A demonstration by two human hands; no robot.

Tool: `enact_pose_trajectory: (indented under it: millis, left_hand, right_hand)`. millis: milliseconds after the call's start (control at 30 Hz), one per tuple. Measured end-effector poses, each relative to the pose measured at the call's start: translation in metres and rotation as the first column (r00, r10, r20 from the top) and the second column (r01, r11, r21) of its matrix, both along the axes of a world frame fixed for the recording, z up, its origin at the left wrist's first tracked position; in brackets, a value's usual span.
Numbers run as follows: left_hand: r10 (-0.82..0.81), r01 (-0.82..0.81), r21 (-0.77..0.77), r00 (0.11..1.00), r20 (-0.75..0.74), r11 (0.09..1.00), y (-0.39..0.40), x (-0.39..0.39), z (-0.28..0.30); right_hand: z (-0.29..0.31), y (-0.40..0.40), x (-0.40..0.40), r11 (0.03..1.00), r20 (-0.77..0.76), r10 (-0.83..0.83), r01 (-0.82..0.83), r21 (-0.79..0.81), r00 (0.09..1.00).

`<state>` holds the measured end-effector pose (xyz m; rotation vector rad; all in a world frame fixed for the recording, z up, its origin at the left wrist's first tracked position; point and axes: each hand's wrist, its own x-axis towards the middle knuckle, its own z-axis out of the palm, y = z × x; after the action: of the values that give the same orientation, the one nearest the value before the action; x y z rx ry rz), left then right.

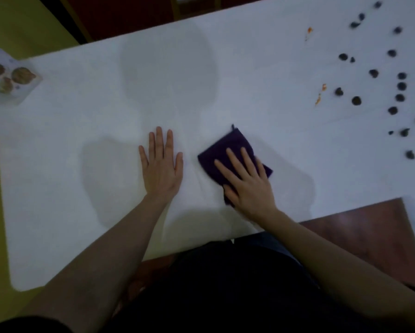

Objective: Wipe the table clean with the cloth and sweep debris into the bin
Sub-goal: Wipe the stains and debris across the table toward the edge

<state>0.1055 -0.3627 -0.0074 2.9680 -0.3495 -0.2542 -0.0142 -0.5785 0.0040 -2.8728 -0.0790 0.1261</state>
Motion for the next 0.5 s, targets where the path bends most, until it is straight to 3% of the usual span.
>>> enact_pose_trajectory:
  millis: [200,333,500]
  left_hand:
    - [-0.116,0.116,-0.072,0.993,-0.003,0.991,-0.034,-0.002,0.004]
    - [-0.170,0.170,-0.111,0.985,0.002,0.979,-0.076,0.001,0.006]
    - [-0.122,0.122,-0.085,0.992,-0.001,0.989,-0.116,0.023,0.007]
  right_hand:
    - [0.006,-0.100,-0.044,0.985,-0.034,-0.169,0.168,-0.047,0.985]
    - [0.010,-0.154,0.013,0.924,-0.108,-0.383,0.383,-0.026,0.917]
    - [0.009,-0.142,0.098,0.911,-0.088,-0.412,0.413,0.001,0.907]
